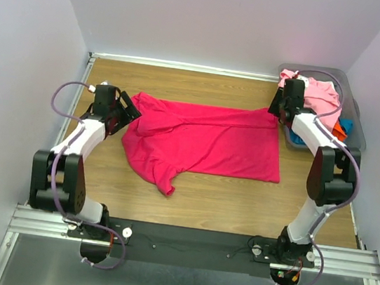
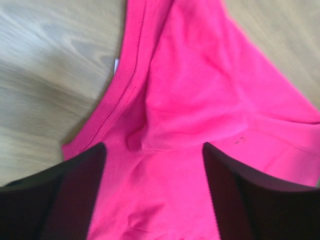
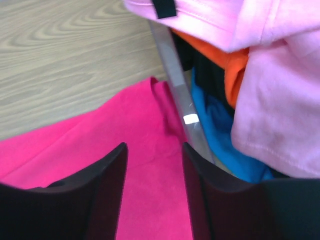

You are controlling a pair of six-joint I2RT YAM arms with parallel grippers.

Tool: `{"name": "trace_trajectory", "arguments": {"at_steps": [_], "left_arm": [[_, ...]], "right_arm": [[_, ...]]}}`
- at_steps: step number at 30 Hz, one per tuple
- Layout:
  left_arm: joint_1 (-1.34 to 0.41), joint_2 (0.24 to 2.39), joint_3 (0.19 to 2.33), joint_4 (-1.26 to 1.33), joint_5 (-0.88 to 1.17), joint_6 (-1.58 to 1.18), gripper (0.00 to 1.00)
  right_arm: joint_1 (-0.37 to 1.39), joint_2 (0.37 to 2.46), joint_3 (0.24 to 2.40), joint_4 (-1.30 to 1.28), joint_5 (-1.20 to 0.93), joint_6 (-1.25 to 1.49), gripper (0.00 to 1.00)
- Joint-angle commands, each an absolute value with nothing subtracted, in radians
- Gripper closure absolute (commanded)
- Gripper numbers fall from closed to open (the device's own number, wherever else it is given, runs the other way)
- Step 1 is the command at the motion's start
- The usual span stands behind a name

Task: Fold and stack the t-shirts
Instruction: Fold the tshirt

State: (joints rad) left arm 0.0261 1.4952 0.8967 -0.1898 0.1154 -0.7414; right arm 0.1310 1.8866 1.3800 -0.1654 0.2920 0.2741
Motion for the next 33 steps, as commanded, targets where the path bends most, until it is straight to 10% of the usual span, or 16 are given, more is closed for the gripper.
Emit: {"name": "trace_trajectory", "arguments": {"at_steps": [1,26,29,33], "left_arm": [[0.032,1.347,0.861,-0.205,0.019,-0.718,0.11],[-0.127,1.307,0.575,-0.295,0.061,-0.695,0.18],[-0.130,1.312,0.561,-0.288,0.057,-0.695,0.30],[-0.133,1.298,0.569,-0.308,0.057,-0.692,0.82]], "right_arm": [[0.136,1.780,1.333,-0.261,0.151,0.308,0.41],[0.854,1.709,1.022,-0.193,-0.245,0.342,0.43],[0.857,1.736,1.028,-0.184,-0.233,0.356,0.43],[0.857,1.729,1.029,-0.184,-0.192,0.357,0.43]]}}
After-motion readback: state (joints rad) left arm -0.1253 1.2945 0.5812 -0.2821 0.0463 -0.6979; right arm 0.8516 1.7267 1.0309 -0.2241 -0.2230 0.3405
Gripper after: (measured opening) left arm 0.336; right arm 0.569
